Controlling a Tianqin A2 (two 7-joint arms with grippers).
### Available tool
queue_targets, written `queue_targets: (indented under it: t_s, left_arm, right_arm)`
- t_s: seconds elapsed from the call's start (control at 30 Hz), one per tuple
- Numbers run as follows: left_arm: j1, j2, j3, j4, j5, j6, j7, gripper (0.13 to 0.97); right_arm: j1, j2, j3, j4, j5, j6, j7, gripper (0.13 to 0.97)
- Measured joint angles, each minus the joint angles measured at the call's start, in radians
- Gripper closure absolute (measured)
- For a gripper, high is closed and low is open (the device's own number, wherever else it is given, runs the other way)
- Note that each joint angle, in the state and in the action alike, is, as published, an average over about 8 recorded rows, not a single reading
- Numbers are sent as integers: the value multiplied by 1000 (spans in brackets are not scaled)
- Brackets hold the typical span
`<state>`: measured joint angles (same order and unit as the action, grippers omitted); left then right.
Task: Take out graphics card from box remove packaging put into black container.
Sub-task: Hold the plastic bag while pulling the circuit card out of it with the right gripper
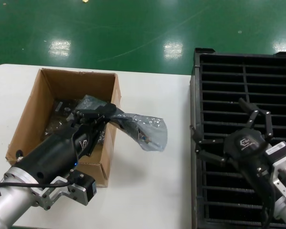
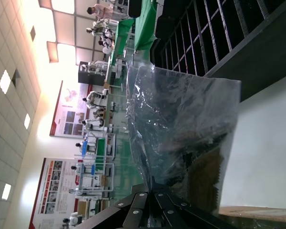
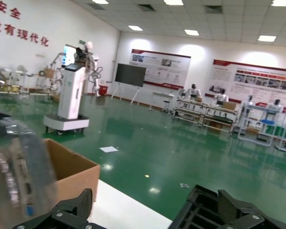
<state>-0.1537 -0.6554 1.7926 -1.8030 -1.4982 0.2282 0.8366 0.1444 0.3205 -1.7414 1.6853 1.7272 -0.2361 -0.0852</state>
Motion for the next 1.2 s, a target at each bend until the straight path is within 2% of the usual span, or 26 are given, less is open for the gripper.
queue_targets:
  t_s: [0.33, 0.6, 0.63, 0.9, 1.03, 1.2]
  left_arm:
    - [0, 0, 0, 0, 0, 0, 0, 957]
    - [0, 0, 0, 0, 0, 0, 0, 957]
    - [0, 0, 0, 0, 0, 0, 0, 957]
    - [0, 0, 0, 0, 0, 0, 0, 957]
    - [0, 0, 0, 0, 0, 0, 0, 957]
    - [0, 0, 0, 0, 0, 0, 0, 957]
  right_arm:
    - [-8, 79, -86, 74, -88, -5, 148, 264]
    - [-7, 118, -153, 136, -176, -59, 273, 430]
    - [-6, 119, -160, 139, -186, -66, 282, 430]
    - [10, 115, -197, 136, -239, -111, 308, 648]
    - [12, 115, -203, 135, -253, -124, 308, 648]
    - [12, 117, -197, 135, -265, -131, 309, 755]
